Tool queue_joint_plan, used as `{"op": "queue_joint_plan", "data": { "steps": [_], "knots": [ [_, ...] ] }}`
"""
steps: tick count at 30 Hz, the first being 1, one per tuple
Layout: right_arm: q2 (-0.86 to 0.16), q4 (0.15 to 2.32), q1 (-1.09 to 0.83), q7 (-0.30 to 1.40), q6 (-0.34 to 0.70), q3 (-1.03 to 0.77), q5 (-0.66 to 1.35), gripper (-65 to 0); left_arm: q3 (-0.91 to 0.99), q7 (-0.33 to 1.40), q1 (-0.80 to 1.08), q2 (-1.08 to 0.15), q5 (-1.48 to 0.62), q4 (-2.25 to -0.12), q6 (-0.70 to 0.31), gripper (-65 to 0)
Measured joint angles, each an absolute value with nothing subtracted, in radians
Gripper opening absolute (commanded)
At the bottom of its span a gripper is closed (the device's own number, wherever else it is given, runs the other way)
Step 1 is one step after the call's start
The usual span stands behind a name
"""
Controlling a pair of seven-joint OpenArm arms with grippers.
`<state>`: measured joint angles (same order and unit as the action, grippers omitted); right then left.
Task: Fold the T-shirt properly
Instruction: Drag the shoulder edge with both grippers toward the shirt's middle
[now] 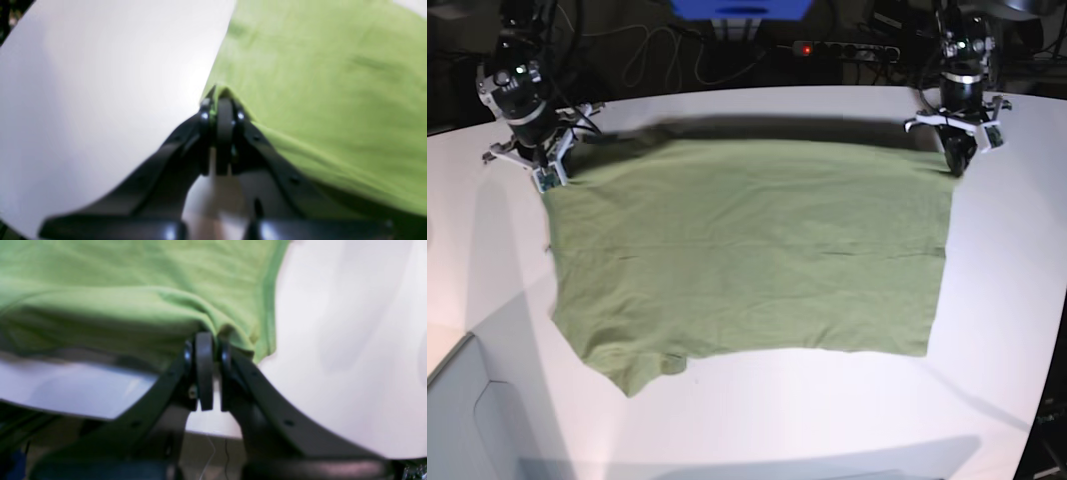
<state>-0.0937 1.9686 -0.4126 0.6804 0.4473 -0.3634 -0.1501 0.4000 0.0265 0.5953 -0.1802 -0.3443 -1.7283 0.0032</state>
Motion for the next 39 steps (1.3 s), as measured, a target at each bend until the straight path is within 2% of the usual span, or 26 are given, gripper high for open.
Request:
{"op": "queue_joint_plan", "data": {
  "steps": [12, 39],
  "knots": [
    [-0.094, 1.851, -0.269, 0.682, 0.448, -0.297, -0.154, -64.9, 0.399, 0.031, 0.497, -0.180, -0.344, -1.727, 0.003, -65.0],
    [-0.097, 1.663, -0.066, 0.673, 0.447, -0.265, -0.153, -64.9, 0.397, 0.030, 0.317, -0.179, -0.341, -1.526, 0.003, -65.0]
  ]
}}
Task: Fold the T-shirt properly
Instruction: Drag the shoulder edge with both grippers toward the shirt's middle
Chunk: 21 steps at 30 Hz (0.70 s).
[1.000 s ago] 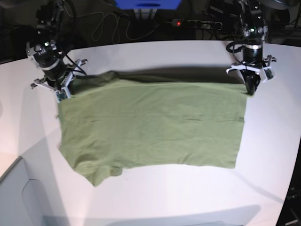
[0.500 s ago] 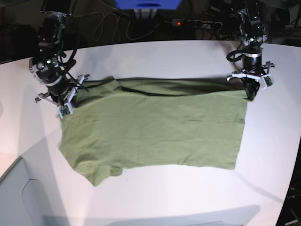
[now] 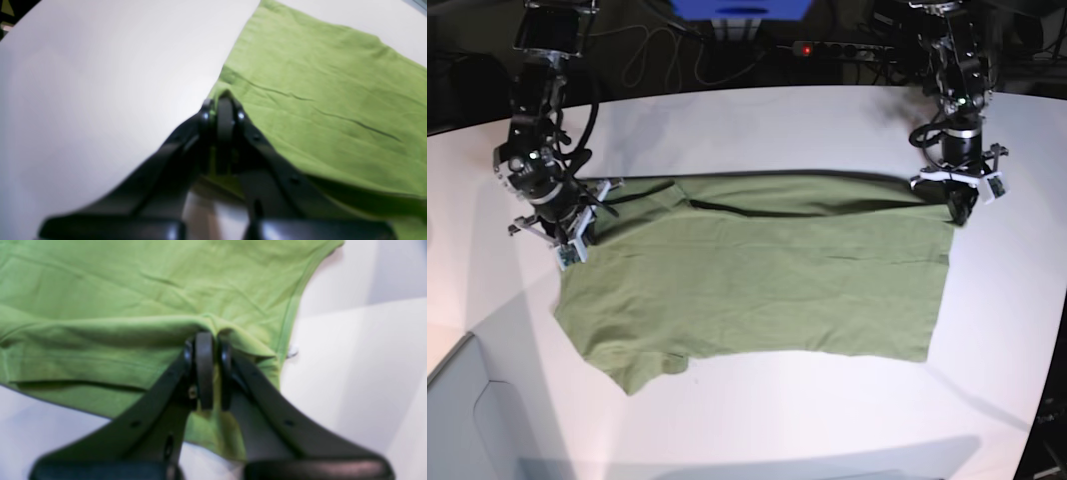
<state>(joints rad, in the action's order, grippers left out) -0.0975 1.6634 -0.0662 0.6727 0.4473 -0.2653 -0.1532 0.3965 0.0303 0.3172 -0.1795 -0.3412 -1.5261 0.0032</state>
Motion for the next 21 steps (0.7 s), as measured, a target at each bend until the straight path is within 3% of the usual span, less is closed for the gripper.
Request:
{"op": "queue_joint_plan", "data": {
  "steps": [21],
  "knots": [
    [-0.099, 1.662, -0.022, 0.680, 0.447, -0.265, -0.153, -64.9, 0.397, 0.030, 0.299, -0.179, -0.341, -1.524, 0.003, -65.0]
  ]
}}
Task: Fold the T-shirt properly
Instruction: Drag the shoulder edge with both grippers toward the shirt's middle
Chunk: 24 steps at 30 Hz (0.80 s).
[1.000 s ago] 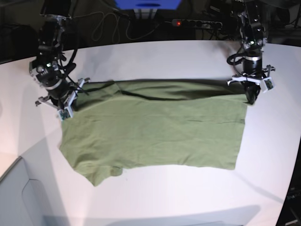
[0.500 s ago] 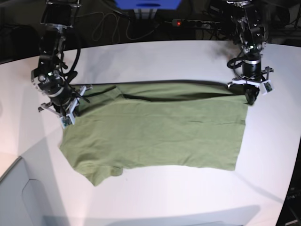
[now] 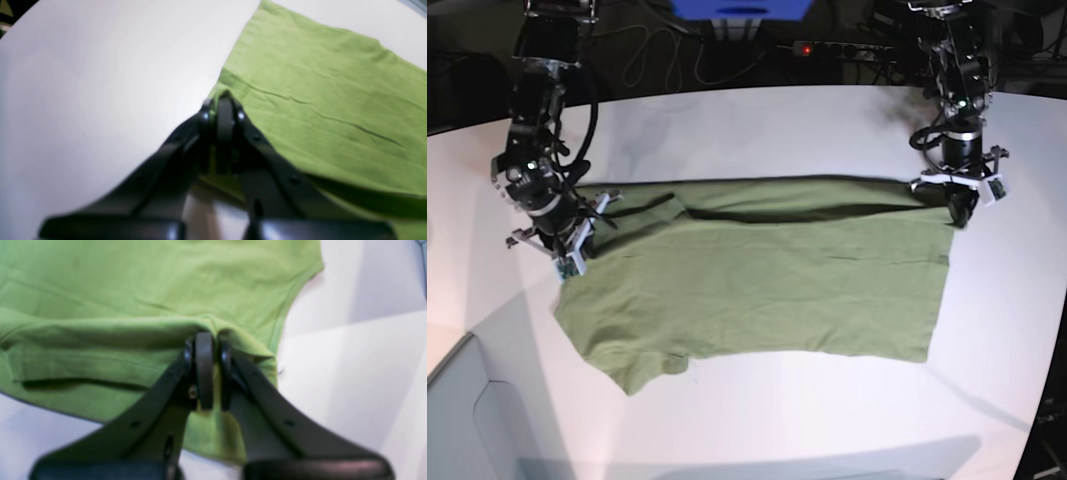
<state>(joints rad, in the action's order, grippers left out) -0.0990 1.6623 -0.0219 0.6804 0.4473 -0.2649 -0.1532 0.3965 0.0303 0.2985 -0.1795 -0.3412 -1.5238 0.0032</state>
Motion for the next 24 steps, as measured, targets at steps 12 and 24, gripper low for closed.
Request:
{"op": "queue_joint_plan", "data": {
  "steps": [12, 24],
  "knots": [
    [-0.099, 1.664, -0.031, 0.685, 0.448, -0.265, -0.154, -31.0, 0.405, 0.162, 0.265, -0.179, -0.349, -1.533, 0.007, -42.8],
    [-0.121, 1.732, -0.080, 0.683, 0.447, -0.274, -0.154, -28.2, 0.521, 0.178, 0.310, -0.133, -0.349, -1.583, 0.009, -37.3]
  ]
}}
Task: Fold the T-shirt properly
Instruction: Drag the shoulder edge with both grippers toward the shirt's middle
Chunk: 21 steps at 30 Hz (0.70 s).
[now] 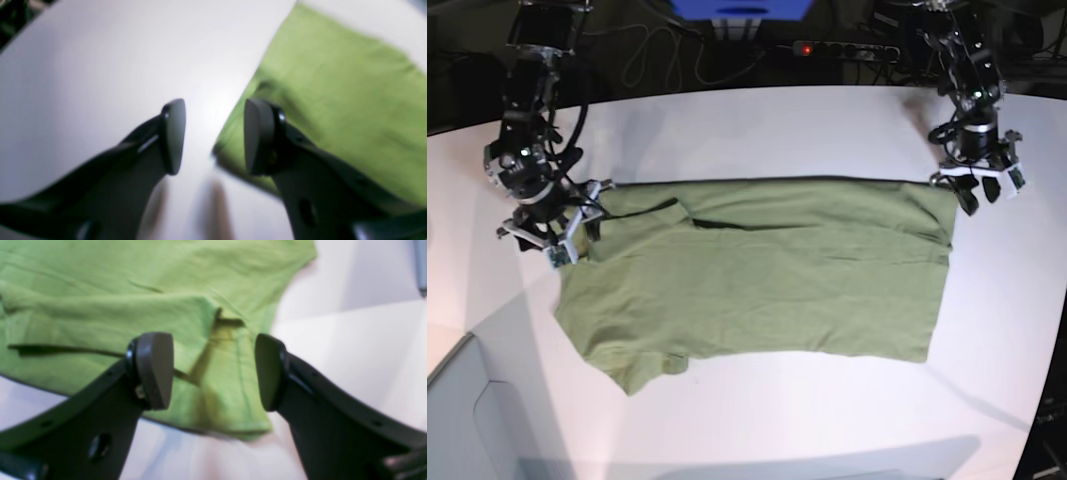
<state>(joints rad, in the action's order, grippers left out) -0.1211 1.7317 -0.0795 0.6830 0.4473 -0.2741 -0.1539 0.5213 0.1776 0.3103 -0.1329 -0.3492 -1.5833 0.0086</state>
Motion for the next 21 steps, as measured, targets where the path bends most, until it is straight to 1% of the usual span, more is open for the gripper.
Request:
{"op": "queue_joint_plan", "data": {
  "steps": [9, 11, 13, 17, 19, 21],
  "knots": [
    [-0.121, 1.798, -0.139, 0.685, 0.448, -0.272, -0.154, -27.9, 0.475, 0.162, 0.268, -0.141, -0.352, -1.473, 0.003, -37.3],
    [-0.122, 1.817, -0.146, 0.675, 0.447, -0.272, -0.154, -27.7, 0.466, 0.177, 0.259, -0.136, -0.348, -1.444, 0.001, -38.8],
    [-0.122, 1.823, -0.148, 0.675, 0.447, -0.273, -0.154, -27.6, 0.466, 0.173, 0.251, -0.137, -0.349, -1.418, 0.003, -44.0],
    [-0.120, 1.811, -0.147, 0.673, 0.447, -0.359, -0.149, -27.5, 0.462, 0.149, 0.233, -0.141, -0.350, -1.379, -0.002, -58.3],
    [-0.128, 1.766, -0.145, 0.676, 0.447, -0.389, -0.155, -27.5, 0.465, 0.131, 0.229, -0.144, -0.355, -1.358, -0.005, -65.0],
    [-0.125, 1.711, -0.142, 0.675, 0.448, -0.404, -0.150, -27.5, 0.466, 0.127, 0.229, -0.144, -0.360, -1.351, -0.004, -65.0]
  ]
}}
